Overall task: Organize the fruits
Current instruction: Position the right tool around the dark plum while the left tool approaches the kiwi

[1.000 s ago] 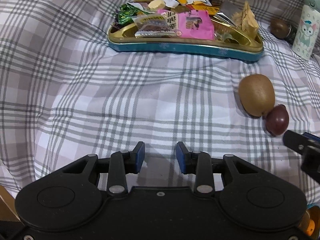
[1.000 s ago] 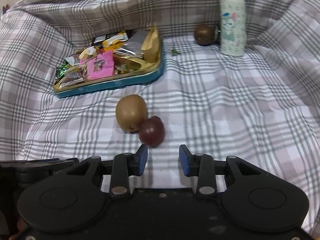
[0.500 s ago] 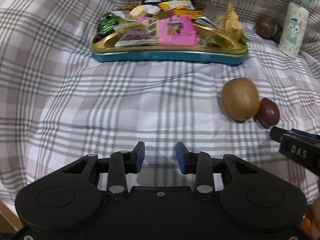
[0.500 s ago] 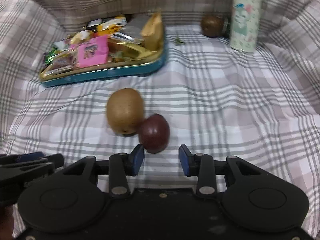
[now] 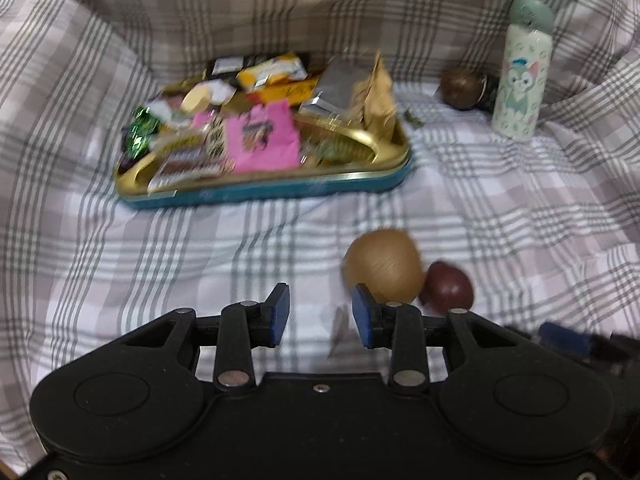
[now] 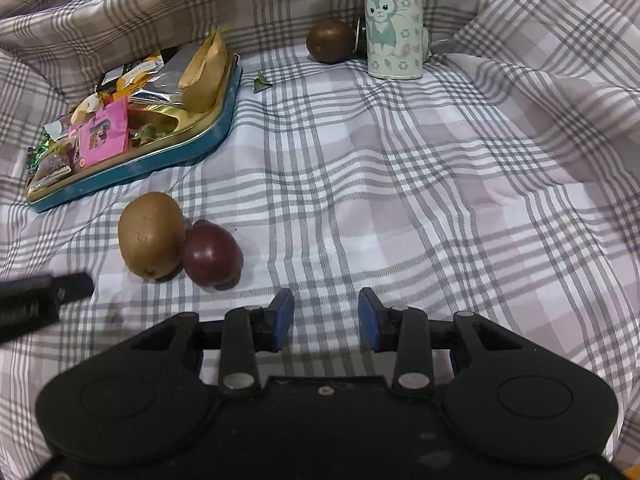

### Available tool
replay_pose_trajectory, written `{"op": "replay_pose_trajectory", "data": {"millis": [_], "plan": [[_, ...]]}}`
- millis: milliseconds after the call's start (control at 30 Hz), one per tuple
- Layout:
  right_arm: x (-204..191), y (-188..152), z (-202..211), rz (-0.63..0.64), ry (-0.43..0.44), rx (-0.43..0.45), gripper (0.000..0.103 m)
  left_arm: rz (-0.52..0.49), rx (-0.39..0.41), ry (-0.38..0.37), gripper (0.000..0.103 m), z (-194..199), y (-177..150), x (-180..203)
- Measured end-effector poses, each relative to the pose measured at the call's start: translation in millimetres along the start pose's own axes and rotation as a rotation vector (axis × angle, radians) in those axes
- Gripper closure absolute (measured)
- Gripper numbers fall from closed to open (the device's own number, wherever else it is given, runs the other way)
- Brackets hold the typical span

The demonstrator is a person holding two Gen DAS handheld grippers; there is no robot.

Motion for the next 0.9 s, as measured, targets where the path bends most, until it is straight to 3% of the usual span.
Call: {"op": "replay_pose_trajectory", "data": {"millis": [233,433,533,600,767,900], "plan": [[1,-8,8,-0.011,0.03,0.001,0.064,-0.002,0.044,-0.032,0.058,2,28,24],[2,-13,15,-0.025,0.044,0.002,0.064,-0.026,-0.004,-0.109,0.056,-5,33,46],[3,-14,15,-0.033,0.045,-0.001,0.064,-0.042,-0.018,-0.078,0.055,-12,29,53],[3,-14,16,-0.034,0.043,-0.003,0.064,-0.045,-0.018,-0.027,0.053,-15,27,51],[2,-14,20,-0.028,0.046,0.004,0.064,0.056,-0.059,-0.096,0.048,-20,19,20],[-3,-13,21,-0.013,0.043,0.008,0.064,0.083,-0.014,-0.024,0.048,-12,12,2]]}}
Point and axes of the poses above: each gripper's, at about its wrist camera, not at the fingertips, and z roughly against the way its jaws point, x to its right, y to its top, the point moved 2 cm from there along -z, roughly the way its jaws point, and after that the axes turned 14 degrees about y, right-handed, at the moved point
